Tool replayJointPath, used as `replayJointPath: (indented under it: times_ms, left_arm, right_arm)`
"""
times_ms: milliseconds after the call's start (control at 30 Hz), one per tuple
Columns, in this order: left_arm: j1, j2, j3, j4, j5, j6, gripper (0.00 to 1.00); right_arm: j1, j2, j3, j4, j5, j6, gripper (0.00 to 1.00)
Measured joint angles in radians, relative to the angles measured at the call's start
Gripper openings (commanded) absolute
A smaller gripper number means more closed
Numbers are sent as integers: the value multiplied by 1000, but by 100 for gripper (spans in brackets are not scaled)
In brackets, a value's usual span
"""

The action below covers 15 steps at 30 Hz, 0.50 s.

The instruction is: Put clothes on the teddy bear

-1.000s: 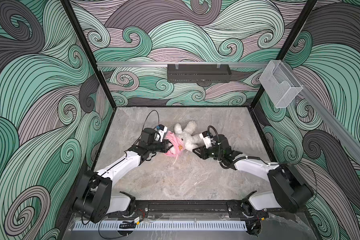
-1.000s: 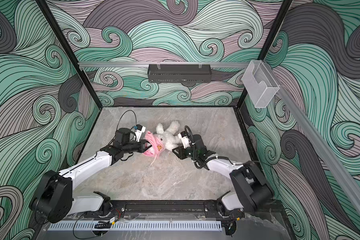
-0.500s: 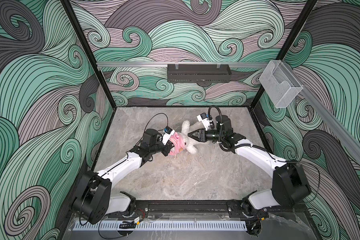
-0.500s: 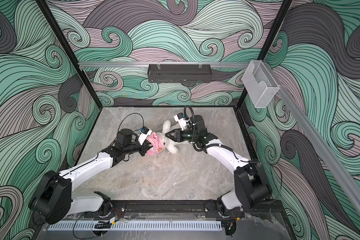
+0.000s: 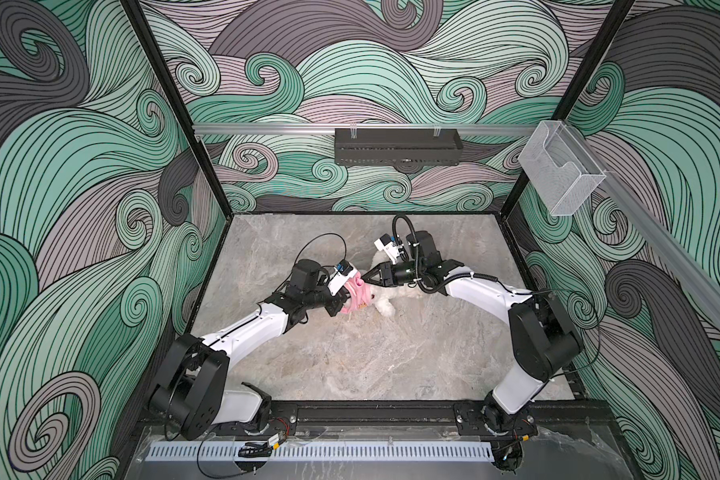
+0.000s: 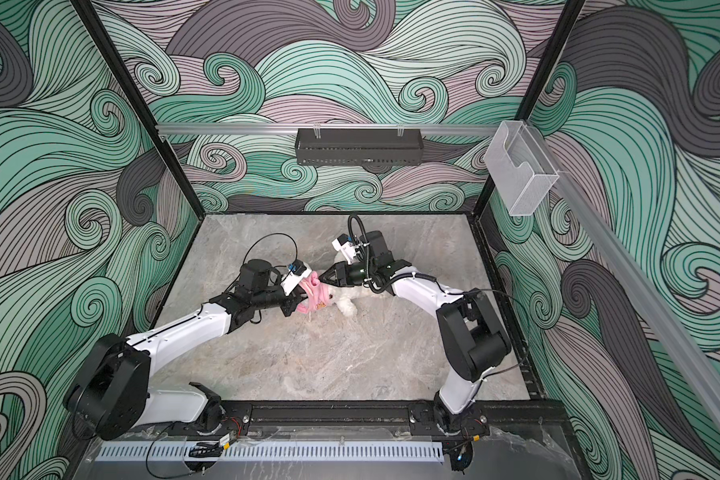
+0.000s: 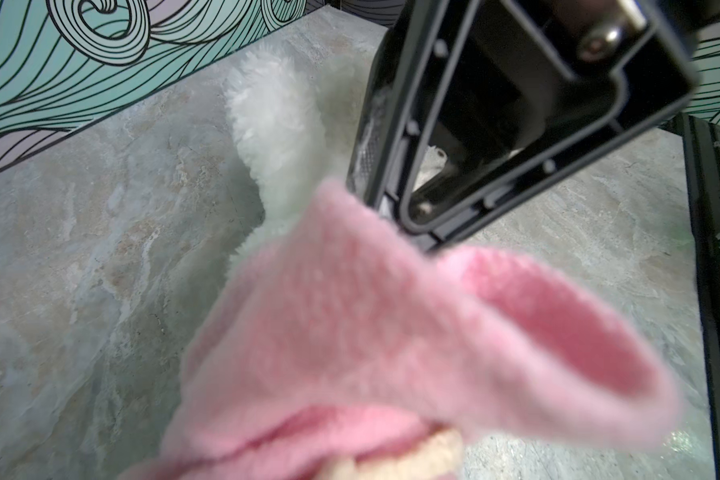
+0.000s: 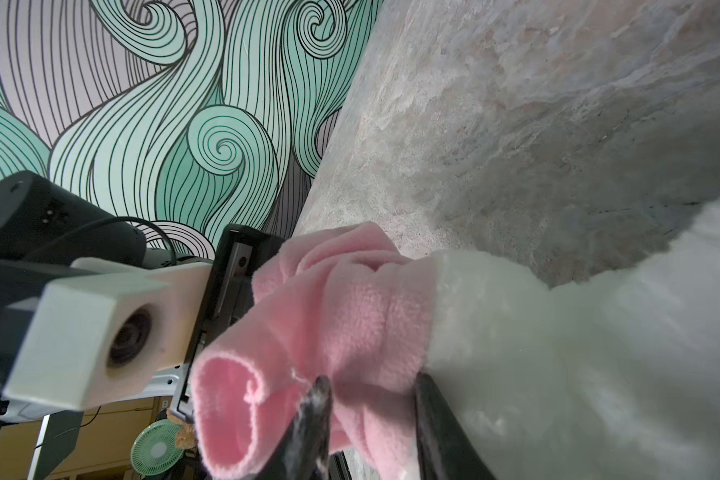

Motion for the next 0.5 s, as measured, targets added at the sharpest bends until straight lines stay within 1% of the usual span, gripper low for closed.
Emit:
replayJointPath:
  times_ms: [200,367,400,500]
  left_arm:
    - [-13,4,0,-8,-13,3,0]
    - [-26,4,0,-8,-19,3,0]
    - [-27,4,0,-8,-19,3,0]
    - [-27,6,1,-10,-19,3,0]
  right_arm:
    - [3,-2,0,-32,28,-16,35]
    - [3,-37,-15,-69,58,-35,35]
    - [6,-38,-15,-68,58,-35,34]
    - [22,-35,-17,-62,67,-26,27]
